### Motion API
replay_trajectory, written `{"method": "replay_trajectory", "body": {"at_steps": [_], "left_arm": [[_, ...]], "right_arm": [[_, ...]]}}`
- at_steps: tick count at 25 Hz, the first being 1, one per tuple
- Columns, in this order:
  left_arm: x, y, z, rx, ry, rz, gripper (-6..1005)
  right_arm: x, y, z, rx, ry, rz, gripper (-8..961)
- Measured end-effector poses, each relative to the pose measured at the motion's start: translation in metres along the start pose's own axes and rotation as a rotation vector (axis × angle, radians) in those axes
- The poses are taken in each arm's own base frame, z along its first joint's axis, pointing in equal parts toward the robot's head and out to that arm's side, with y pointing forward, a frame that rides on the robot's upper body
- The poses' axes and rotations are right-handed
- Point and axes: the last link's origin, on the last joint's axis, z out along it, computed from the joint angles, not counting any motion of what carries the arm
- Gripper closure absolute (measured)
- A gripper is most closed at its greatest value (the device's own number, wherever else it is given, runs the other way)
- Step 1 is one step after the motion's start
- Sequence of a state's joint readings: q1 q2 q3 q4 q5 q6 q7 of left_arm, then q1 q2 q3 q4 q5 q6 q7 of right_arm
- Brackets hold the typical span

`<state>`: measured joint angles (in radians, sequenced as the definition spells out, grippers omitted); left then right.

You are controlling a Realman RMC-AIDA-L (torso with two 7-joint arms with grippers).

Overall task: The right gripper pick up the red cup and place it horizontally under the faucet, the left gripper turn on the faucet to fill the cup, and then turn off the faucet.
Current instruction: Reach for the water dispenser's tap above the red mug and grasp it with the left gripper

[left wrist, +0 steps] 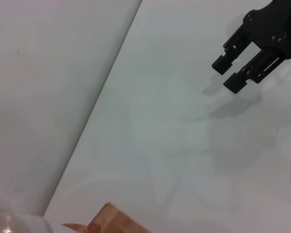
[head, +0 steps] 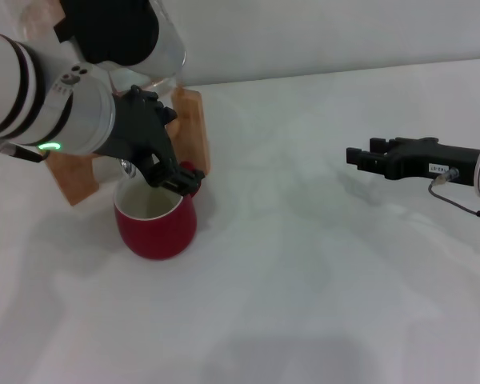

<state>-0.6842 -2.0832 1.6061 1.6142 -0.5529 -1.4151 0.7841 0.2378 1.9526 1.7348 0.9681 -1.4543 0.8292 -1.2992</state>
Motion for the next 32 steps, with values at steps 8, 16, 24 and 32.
{"method": "replay_trajectory", "body": {"at_steps": [8,16,24,32], "left_arm": [[0.0014,0.0011,-0.0017,0.002,0.002,0.002,113],[0.0017,-0.0028,-0.0023,0.024,0.01,-0.002,113],[0.0001,-0.0014,-0.0006,0.016,0.001,-0.002,113],[-0.0005,0.0022,-0.0028,0.006,-0.003,0.004,113]], "right_arm": [[0.0005,-0.0006,-0.001,-0.003,0.0,0.006,404],[0.0006,-0.001,-0.0017,-0.006,-0.001,0.009,404],[0.0011,-0.0013,-0.0022,-0.005,0.0,0.009,404],[0.0032,-0.0021,-0.0028,-0.002,0.005,0.014,404]]}}
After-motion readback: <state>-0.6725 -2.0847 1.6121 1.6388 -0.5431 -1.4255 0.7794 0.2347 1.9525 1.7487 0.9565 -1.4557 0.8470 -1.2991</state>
